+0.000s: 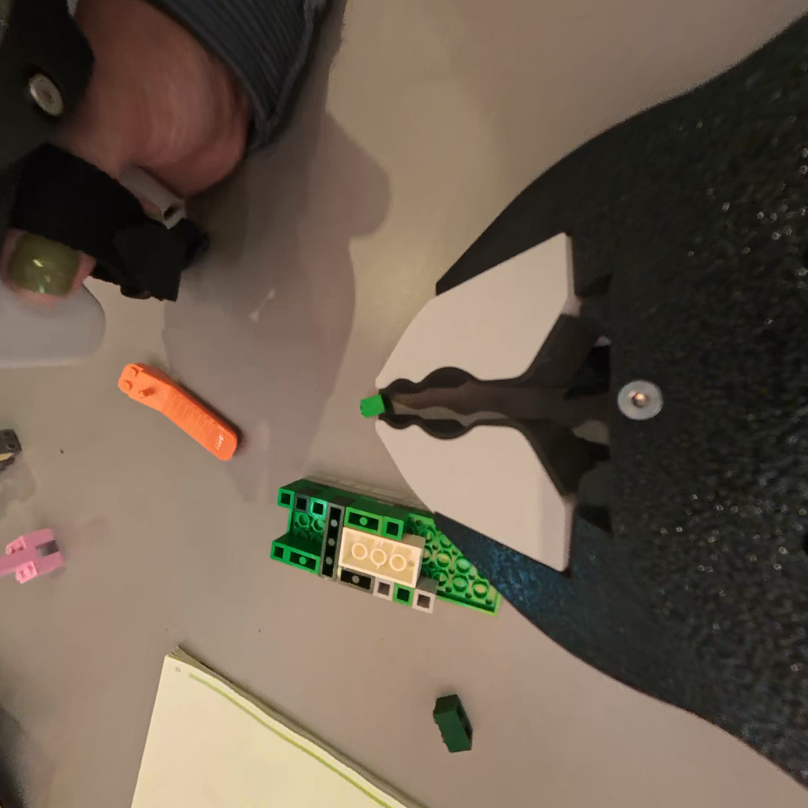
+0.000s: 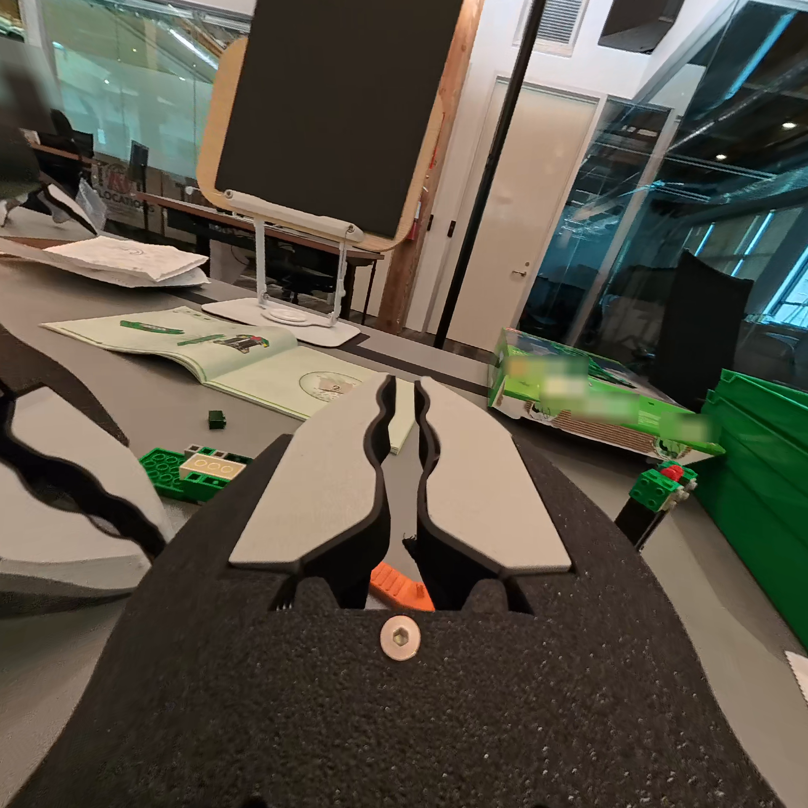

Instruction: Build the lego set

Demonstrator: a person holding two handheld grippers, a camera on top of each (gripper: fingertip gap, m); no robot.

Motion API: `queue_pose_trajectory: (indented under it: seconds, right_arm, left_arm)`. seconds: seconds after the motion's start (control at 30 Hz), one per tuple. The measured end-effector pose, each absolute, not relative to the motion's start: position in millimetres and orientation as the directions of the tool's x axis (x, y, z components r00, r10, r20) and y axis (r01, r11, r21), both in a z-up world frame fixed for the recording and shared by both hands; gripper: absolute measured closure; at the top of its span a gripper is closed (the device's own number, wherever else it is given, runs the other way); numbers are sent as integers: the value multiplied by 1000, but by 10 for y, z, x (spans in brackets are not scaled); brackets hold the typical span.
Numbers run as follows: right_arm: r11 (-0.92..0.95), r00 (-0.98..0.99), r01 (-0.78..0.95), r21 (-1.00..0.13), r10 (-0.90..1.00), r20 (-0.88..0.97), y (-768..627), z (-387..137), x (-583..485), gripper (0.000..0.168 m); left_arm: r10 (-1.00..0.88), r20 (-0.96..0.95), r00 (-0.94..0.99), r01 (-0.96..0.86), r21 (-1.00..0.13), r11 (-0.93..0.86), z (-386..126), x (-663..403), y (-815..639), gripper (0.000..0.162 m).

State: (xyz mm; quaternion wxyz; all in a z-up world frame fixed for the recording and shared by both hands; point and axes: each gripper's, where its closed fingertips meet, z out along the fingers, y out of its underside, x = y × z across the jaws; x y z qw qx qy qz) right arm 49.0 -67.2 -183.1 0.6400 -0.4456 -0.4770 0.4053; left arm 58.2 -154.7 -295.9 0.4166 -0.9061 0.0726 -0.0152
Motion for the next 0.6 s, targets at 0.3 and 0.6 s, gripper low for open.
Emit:
queue_pose_trajectory:
  seconds: [0.3, 0.6]
  right_arm:
    - [214, -235, 69, -974, 953, 192, -1068, -2048, 598, 165]
    - [-170, -547, 518, -838, 688, -477, -1565, -2147, 694, 154]
  left_arm:
    - [-289, -416, 862, -496, -809, -315, -2471, 592, -1609, 155]
    - [-344, -594, 727, -667, -730, -148, -2259, 685, -1670, 155]
